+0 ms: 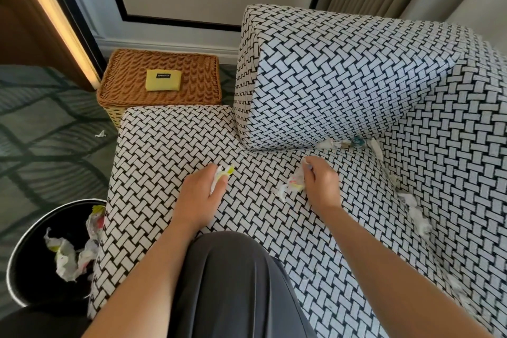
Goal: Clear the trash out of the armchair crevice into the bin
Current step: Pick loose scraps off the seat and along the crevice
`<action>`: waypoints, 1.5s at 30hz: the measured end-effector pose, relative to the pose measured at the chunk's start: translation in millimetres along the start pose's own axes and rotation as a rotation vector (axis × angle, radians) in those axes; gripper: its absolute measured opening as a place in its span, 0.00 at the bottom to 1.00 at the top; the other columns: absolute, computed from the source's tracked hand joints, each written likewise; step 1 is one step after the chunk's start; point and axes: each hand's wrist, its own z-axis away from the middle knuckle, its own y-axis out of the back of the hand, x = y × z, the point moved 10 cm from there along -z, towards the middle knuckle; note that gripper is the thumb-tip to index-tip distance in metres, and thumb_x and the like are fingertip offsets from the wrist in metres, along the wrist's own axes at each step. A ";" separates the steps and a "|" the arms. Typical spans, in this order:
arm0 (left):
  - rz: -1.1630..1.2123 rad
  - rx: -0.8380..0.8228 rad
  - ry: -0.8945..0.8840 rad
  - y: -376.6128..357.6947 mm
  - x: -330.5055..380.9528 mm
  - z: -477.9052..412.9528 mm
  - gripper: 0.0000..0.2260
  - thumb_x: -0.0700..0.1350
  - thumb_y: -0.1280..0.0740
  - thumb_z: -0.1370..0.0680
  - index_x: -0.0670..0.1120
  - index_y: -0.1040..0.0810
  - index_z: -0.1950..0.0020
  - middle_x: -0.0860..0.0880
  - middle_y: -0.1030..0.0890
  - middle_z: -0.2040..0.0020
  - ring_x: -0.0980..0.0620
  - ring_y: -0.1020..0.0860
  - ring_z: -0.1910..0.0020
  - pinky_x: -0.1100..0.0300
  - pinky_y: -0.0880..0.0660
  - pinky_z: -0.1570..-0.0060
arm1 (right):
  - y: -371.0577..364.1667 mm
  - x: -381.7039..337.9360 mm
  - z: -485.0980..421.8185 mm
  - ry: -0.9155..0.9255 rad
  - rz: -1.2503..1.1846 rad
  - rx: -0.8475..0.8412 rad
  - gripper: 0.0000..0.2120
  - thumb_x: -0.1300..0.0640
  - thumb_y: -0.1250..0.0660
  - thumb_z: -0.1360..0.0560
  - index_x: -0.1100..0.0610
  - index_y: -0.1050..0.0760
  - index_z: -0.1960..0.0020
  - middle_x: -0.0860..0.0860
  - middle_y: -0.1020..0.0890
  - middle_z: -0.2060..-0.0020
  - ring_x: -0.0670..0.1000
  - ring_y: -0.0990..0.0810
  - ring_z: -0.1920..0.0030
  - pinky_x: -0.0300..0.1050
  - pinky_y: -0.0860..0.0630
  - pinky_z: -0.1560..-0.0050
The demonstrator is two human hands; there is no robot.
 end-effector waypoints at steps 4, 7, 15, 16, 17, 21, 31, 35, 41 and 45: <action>0.060 0.021 0.004 0.3 -3.4 -0.3 0.18 0.55 0.53 0.22 0.47 0.35 0.65 0.49 0.33 0.72 0.53 0.36 0.73 0.57 0.36 0.72 | 0.8 -15.2 20.9 0.066 0.031 0.044 0.11 0.64 0.40 0.22 0.58 0.32 0.64 0.47 0.32 0.70 0.40 0.37 0.74 0.31 0.41 0.76; 0.027 0.009 0.000 -1.8 -3.4 -2.3 0.15 0.49 0.49 0.20 0.49 0.37 0.66 0.52 0.35 0.73 0.54 0.38 0.74 0.58 0.38 0.73 | 2.1 -18.6 32.8 0.024 -0.056 0.078 0.15 0.52 0.50 0.21 0.55 0.37 0.65 0.49 0.32 0.66 0.42 0.36 0.69 0.34 0.40 0.69; -0.016 0.016 -0.013 -2.0 -4.4 -2.9 0.16 0.53 0.52 0.22 0.46 0.37 0.66 0.52 0.36 0.73 0.54 0.39 0.74 0.58 0.39 0.73 | -29.1 -59.3 69.9 0.230 0.119 -0.192 0.26 0.41 0.55 0.21 0.55 0.36 0.31 0.52 0.32 0.33 0.49 0.36 0.33 0.47 0.39 0.35; -0.018 0.016 -0.014 -2.1 -4.4 -3.0 0.16 0.53 0.52 0.22 0.46 0.37 0.66 0.52 0.36 0.73 0.54 0.39 0.74 0.59 0.39 0.73 | -37.7 -65.2 75.1 0.301 0.196 -0.248 0.27 0.39 0.56 0.21 0.52 0.37 0.30 0.51 0.33 0.31 0.50 0.36 0.32 0.48 0.38 0.34; -0.020 0.016 -0.015 -2.3 -4.5 -3.1 0.17 0.53 0.52 0.22 0.46 0.37 0.66 0.52 0.36 0.73 0.54 0.39 0.74 0.58 0.39 0.72 | -45.8 -67.4 78.9 0.358 0.261 -0.291 0.27 0.38 0.56 0.22 0.51 0.36 0.31 0.50 0.33 0.31 0.51 0.36 0.31 0.50 0.37 0.33; -0.025 0.023 -0.015 -1.2 -4.0 -3.0 0.16 0.52 0.52 0.22 0.46 0.37 0.66 0.52 0.36 0.73 0.54 0.38 0.74 0.57 0.38 0.72 | -51.7 -72.6 82.1 0.451 0.198 -0.301 0.21 0.42 0.43 0.22 0.55 0.28 0.37 0.52 0.27 0.34 0.52 0.33 0.31 0.50 0.34 0.32; 0.005 0.012 0.016 -1.2 -3.9 -2.2 0.14 0.44 0.45 0.20 0.44 0.36 0.66 0.52 0.36 0.73 0.55 0.40 0.74 0.60 0.41 0.73 | -29.7 -62.6 75.6 0.119 -0.304 -0.153 0.21 0.72 0.38 0.28 0.56 0.26 0.39 0.51 0.20 0.52 0.43 0.22 0.54 0.33 0.24 0.54; 0.081 0.004 0.074 -1.1 -7.6 -0.2 0.13 0.43 0.45 0.20 0.40 0.32 0.63 0.50 0.34 0.72 0.55 0.39 0.73 0.58 0.39 0.73 | -24.5 -48.0 72.5 -0.084 -0.370 -0.113 0.18 0.76 0.44 0.27 0.60 0.21 0.51 0.45 0.23 0.58 0.39 0.24 0.57 0.29 0.27 0.59; 0.234 0.054 0.267 11.6 -17.2 12.3 0.15 0.45 0.45 0.19 0.48 0.33 0.66 0.51 0.33 0.73 0.54 0.37 0.74 0.59 0.39 0.73 | -41.7 -54.0 61.0 -0.317 -0.522 -0.292 0.14 0.60 0.47 0.29 0.58 0.38 0.73 0.51 0.35 0.76 0.49 0.39 0.73 0.45 0.40 0.71; 0.284 0.107 0.393 36.0 -31.2 32.1 0.21 0.48 0.45 0.19 0.47 0.33 0.72 0.50 0.33 0.76 0.53 0.35 0.76 0.59 0.36 0.72 | -54.8 -75.1 49.3 -0.276 -0.407 -0.383 0.21 0.55 0.40 0.22 0.56 0.40 0.73 0.48 0.39 0.78 0.44 0.43 0.78 0.40 0.42 0.75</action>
